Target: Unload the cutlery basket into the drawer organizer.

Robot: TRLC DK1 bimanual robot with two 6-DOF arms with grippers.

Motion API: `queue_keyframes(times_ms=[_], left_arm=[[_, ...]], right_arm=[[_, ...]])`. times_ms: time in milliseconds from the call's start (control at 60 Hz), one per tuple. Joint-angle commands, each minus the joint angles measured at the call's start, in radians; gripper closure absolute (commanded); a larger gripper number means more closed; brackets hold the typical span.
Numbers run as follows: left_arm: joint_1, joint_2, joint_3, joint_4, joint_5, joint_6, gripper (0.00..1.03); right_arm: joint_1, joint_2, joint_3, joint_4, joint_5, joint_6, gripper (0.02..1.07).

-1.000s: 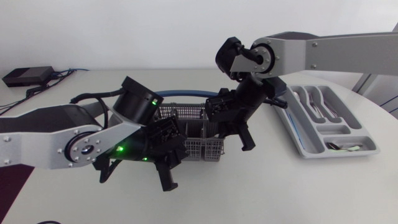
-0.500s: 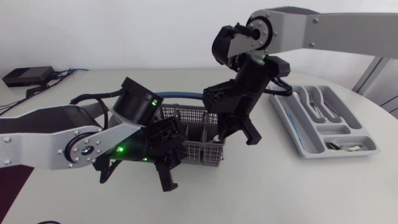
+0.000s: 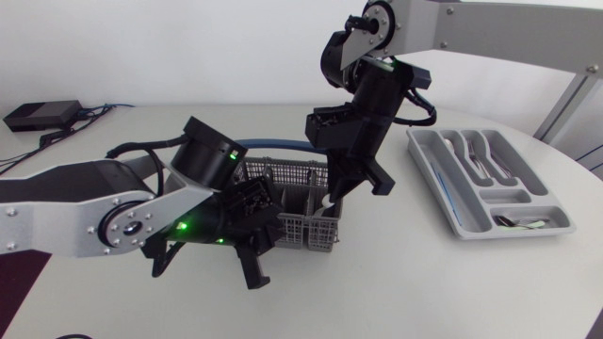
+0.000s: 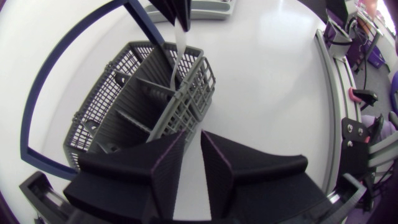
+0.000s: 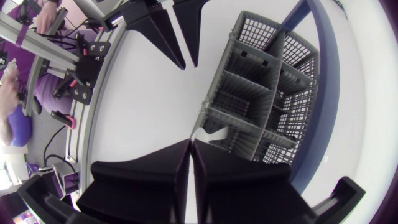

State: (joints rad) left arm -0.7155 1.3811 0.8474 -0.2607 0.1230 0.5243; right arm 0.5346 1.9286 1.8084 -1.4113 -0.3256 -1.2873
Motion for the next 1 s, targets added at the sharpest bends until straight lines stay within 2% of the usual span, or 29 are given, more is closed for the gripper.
queue_keyframes(times_ms=[0,483,983], left_arm=[[0.004,0.001,-0.028,0.006,0.01,0.014,0.81],[-0.007,-0.007,-0.022,0.005,0.009,0.006,0.81],[-0.012,-0.037,-0.016,-0.028,0.007,-0.001,0.81]], right_arm=[[-0.002,0.01,-0.004,-0.02,-0.01,-0.027,1.02],[0.007,-0.1,-0.024,-0.008,-0.02,0.016,1.02],[0.099,-0.31,-0.185,-0.006,-0.01,0.118,1.02]])
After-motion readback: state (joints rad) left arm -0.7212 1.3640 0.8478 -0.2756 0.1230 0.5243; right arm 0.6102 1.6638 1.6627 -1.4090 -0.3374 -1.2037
